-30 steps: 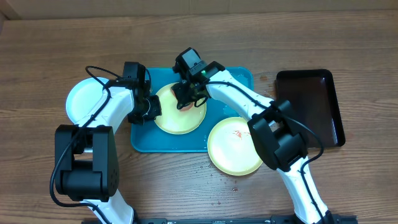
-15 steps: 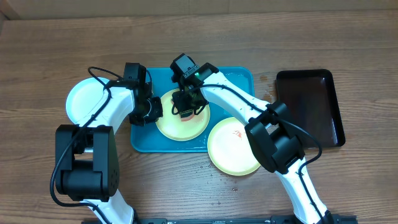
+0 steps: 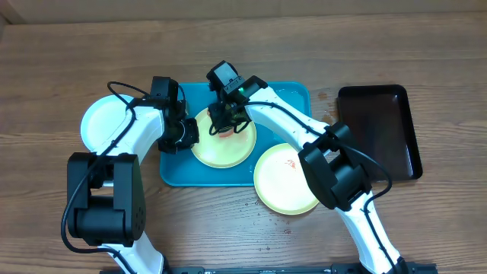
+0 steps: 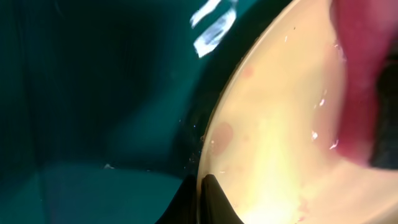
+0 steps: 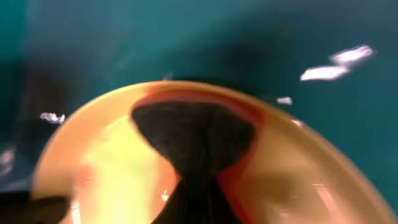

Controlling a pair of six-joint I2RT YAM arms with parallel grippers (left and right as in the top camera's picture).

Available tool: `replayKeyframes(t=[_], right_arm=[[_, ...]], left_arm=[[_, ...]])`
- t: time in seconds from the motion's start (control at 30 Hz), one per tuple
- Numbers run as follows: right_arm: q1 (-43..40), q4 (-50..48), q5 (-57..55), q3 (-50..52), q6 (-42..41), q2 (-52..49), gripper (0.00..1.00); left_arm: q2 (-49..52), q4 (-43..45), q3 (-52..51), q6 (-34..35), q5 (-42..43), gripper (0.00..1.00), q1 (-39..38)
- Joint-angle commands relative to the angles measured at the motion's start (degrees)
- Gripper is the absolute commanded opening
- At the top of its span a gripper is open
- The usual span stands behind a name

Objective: Clean dirty plates on tray and stack at the side
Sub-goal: 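Scrub the top yellow plate with the sponge in the right gripper, then lift yellow plate with left gripper and stack it on white plate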

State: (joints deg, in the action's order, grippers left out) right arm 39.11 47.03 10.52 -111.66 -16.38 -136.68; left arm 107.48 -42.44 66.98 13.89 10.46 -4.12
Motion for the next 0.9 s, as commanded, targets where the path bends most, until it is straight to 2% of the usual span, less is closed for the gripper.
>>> replayKeyframes(t=[0.0, 0.17, 0.3, 0.4, 0.7, 0.87], right_arm=[[1.29, 0.81, 9.18, -0.85, 0.55, -1.68, 0.04], [0.68, 7.48, 6.84, -2.36, 0.22, -0.74, 0.04], [-1.01, 13.99, -6.97, -6.05, -5.73, 1.33, 0.04], [-3.04, 18.8, -12.13, -11.08, -7.67, 2.73, 0.04], [-8.57, 29.97, -11.76, -28.96, -7.43, 4.81, 0.04], [-11.91, 33.48, -11.65, -33.18, -7.45, 5.03, 0.04]], left_arm=[[0.52, -0.33, -0.35, -1.27, 0.52, 0.04, -0.37], [0.52, 0.92, -0.35, -1.25, -1.4, 0.04, -0.37], [0.5, 1.64, 0.39, -1.2, -5.01, 0.04, -0.33], [0.42, 0.63, 2.1, -1.25, -9.55, 0.04, -0.33], [-0.5, -7.8, 12.79, -1.99, -17.11, 0.04, -0.35], [-4.72, -14.03, 19.08, -3.34, -21.64, 0.04, -0.35]])
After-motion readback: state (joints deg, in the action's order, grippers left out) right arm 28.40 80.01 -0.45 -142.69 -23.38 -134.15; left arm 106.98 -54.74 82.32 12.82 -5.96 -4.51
